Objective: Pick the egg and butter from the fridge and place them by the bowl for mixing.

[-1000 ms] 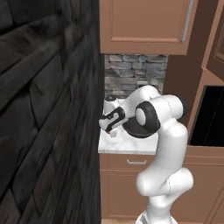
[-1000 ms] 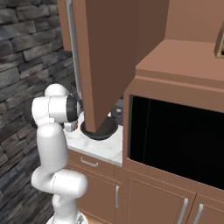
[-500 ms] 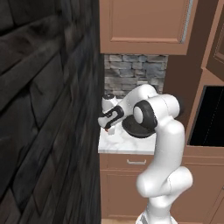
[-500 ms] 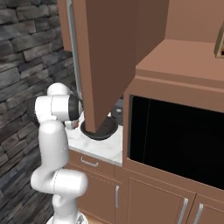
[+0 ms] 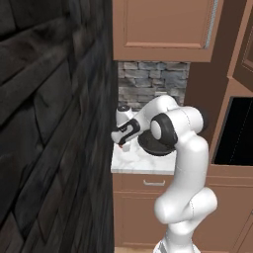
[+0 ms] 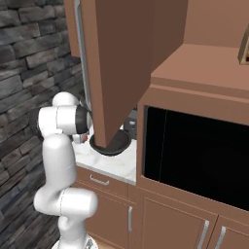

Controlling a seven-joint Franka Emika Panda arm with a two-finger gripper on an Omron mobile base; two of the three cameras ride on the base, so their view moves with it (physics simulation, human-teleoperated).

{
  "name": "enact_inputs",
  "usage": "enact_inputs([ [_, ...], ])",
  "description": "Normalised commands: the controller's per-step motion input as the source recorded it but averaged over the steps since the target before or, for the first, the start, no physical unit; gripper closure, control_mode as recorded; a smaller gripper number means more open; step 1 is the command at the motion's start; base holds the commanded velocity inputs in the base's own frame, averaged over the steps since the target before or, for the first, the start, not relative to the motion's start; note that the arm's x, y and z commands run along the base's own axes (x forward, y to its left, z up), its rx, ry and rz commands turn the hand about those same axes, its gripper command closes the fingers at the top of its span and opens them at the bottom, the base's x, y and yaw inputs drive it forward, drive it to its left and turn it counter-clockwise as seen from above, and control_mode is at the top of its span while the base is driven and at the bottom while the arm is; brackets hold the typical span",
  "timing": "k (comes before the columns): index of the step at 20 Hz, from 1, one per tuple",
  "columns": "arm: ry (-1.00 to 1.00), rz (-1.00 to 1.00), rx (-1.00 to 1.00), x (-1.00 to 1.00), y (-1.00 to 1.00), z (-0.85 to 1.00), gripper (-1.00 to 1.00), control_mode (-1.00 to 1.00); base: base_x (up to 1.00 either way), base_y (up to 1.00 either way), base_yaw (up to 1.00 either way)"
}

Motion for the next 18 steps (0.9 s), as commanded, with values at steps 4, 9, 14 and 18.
enact_inputs([
  [4,0.04,-0.09,0.0,-0.05,-0.01,0.14,-1.0,-1.0,0.0,0.0,0.0],
  [9,0.08,-0.06,0.0,-0.09,0.0,0.28,-1.0,-1.0,0.0,0.0,0.0],
  [14,0.05,0.0,0.0,-0.3,-0.09,0.31,-1.0,-1.0,0.0,0.0,0.0],
  [18,-0.09,0.02,0.0,-0.6,-0.19,0.22,-1.0,-1.0,0.0,0.0,0.0],
])
